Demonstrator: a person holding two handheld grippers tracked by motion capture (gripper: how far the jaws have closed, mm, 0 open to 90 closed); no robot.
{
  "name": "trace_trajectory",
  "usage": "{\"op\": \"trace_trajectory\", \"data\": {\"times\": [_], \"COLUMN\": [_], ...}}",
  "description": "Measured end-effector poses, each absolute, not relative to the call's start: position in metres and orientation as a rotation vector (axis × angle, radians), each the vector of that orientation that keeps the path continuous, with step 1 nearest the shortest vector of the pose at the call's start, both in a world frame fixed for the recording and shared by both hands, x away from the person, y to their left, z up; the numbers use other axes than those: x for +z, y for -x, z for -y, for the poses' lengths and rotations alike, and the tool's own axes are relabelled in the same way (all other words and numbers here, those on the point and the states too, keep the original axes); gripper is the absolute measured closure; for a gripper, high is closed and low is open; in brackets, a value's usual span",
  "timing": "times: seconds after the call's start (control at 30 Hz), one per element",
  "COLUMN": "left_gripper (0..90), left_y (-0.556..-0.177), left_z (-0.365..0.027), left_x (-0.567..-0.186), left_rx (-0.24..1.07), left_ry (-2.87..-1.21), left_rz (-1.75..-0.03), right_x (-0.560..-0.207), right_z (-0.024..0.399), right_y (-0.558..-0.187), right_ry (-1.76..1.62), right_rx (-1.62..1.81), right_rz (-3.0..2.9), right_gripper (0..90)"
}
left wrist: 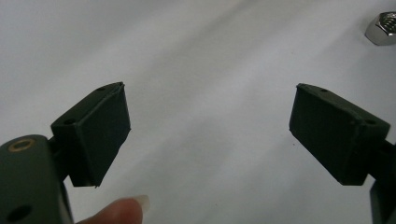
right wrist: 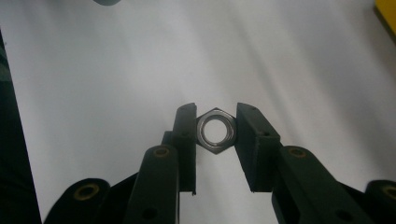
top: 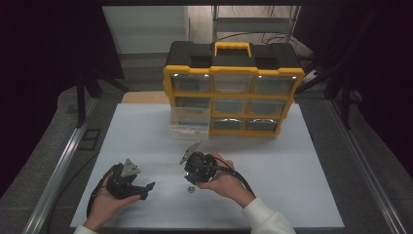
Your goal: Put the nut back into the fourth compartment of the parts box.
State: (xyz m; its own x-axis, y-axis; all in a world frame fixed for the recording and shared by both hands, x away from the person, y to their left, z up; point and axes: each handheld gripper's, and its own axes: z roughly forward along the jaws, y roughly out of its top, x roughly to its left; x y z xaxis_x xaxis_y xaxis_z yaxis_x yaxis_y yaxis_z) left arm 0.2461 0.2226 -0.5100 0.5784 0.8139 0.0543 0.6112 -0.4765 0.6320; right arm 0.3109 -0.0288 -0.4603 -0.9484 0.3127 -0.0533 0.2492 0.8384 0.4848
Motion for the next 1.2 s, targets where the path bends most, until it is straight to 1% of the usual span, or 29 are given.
{"op": "trace_trajectory", "data": {"times": [0.67, 1.2], "left_gripper": [12.9, 12.9], "left_y": [-0.247, -0.247], "left_z": [-0.220, -0.222], "left_x": [-0.514, -0.512], "left_rx": [0.464, 0.471], "left_ry": [-2.285, -2.261], "left_rz": [-1.134, -1.148], "right_x": [-0.464, -0.452], "right_z": [0.027, 0.031], "right_y": [-0.311, -0.312], "right_ry": [-0.438, -0.445], "right_rx": [0.708, 0.750], "right_rz": [-2.888, -2.864], "right_gripper": [70.0, 70.1]}}
